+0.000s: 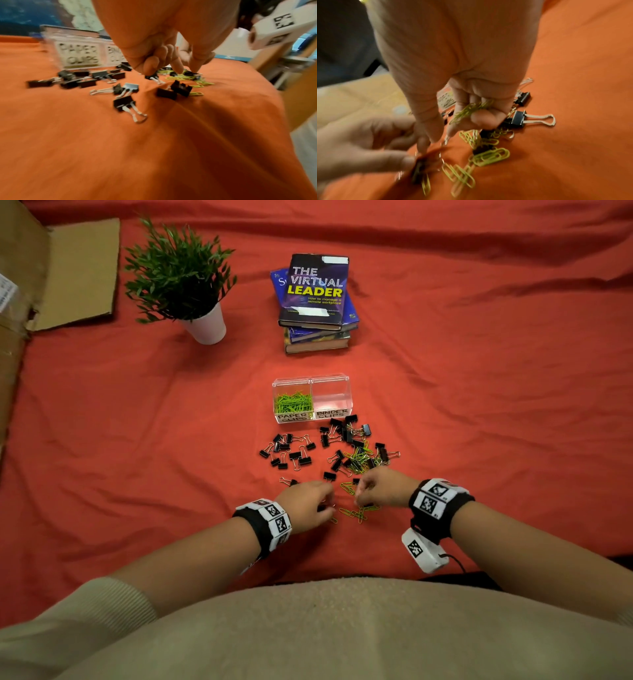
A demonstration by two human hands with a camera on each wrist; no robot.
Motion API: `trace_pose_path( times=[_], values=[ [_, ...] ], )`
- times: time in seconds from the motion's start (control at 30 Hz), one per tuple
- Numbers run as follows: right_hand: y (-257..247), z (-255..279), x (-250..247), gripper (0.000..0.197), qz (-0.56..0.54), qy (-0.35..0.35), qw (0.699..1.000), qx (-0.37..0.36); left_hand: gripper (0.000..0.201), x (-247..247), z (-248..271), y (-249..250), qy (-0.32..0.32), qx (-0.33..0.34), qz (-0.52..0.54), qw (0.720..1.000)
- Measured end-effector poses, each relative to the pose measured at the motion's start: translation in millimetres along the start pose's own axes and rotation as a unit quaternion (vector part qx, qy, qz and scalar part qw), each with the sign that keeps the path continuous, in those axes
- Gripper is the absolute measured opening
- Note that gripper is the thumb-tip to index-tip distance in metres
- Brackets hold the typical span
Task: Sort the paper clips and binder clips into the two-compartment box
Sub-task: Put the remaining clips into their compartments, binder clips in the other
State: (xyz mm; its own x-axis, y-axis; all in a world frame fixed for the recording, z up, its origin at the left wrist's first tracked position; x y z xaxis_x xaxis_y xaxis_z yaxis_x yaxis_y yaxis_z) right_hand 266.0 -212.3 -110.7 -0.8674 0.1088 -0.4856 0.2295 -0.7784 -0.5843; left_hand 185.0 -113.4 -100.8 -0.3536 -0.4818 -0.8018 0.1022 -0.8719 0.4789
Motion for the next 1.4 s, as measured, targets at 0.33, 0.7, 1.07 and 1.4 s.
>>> trace_pose_path(
  times=[0.33,0.7,1.07,1.4],
  values=[
    [-21.9,7.1,30.8,0.036,0.367,-0.006,0.930,-0.016,0.030,24.4,-3.1,16.9,-0.066,0.036,-0.161,0.984],
    [-13.4,1.8,18.9,0.023,0.128,-0.024,0.991,-0.019,0.032,23.0,-2.9,16.1,-0.071,0.060,-0.203,0.975],
    [14.0,4.7,-14.1,0.013,-0.440,-0.023,0.896,0.051,0.026,6.4,-11.2,11.3,-0.032,0.000,-0.084,0.996],
    [7.3,-1.8,-14.1,0.005,0.104,0.022,0.994,-0.026,0.020,-31.0,-38.9,-4.2,-0.001,-0.089,0.173,0.981]
  ],
)
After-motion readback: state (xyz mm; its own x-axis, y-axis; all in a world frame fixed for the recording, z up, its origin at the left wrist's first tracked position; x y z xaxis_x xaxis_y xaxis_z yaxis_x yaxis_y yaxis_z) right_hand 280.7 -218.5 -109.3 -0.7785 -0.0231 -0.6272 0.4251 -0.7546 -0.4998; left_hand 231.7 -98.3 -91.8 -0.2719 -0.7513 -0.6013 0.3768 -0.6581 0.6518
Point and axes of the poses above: each hand's wrist, its own z-axis away from the middle knuckle, its own x-axis out of the palm, y = z × x, the point moved 9 cm from there along -z, towards the middle knuckle, and after that the axes turned 3 degrees about y, right-handed, at the moved point
